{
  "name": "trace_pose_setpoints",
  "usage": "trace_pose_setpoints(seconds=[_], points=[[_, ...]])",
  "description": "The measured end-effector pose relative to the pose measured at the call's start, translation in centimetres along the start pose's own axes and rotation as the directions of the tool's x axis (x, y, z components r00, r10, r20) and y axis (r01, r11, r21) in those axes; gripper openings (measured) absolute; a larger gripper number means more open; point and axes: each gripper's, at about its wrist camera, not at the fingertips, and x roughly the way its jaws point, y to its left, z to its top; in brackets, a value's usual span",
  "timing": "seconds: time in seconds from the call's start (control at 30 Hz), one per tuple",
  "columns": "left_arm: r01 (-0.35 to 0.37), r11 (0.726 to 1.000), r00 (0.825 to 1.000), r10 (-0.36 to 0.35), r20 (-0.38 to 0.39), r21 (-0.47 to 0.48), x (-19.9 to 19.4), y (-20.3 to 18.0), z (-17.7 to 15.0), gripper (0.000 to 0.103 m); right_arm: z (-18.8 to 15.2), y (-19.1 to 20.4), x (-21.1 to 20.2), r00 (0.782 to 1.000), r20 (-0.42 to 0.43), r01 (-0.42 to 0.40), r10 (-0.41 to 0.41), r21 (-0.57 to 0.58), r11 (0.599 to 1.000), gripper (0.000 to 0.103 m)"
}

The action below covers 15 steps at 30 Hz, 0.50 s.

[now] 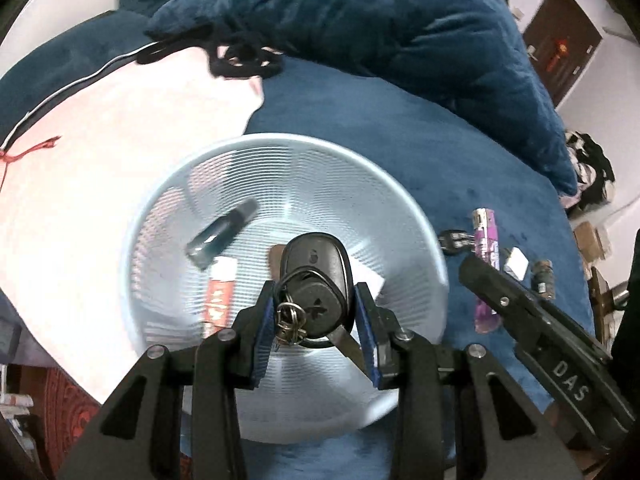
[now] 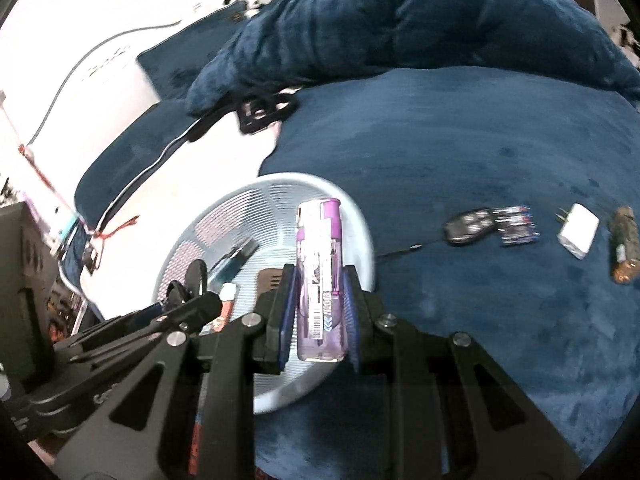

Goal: Organize rigid objects
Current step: 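Carry key and purple lighter over the blue basket and open both tools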

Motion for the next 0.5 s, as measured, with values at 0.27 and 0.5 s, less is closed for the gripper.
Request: trace_pose_setpoints(seconds=[0.27, 0.5], points=[[-0.032, 0.999, 0.999, 0.031, -0.042, -0.025, 1.4, 2.1, -0.5, 0.038, -0.5, 1.5, 2.3, 0.994, -0.092, -0.067, 0.065, -0.016, 0.998, 0.022], [-0.043, 0.999, 0.998, 0.042, -0.053, -0.013, 1.9, 1.8, -0.7, 0.038, -0.9, 1.8, 2.8, 0.989, -0.13, -0.079, 0.075, -0.029, 0.996, 0.022]])
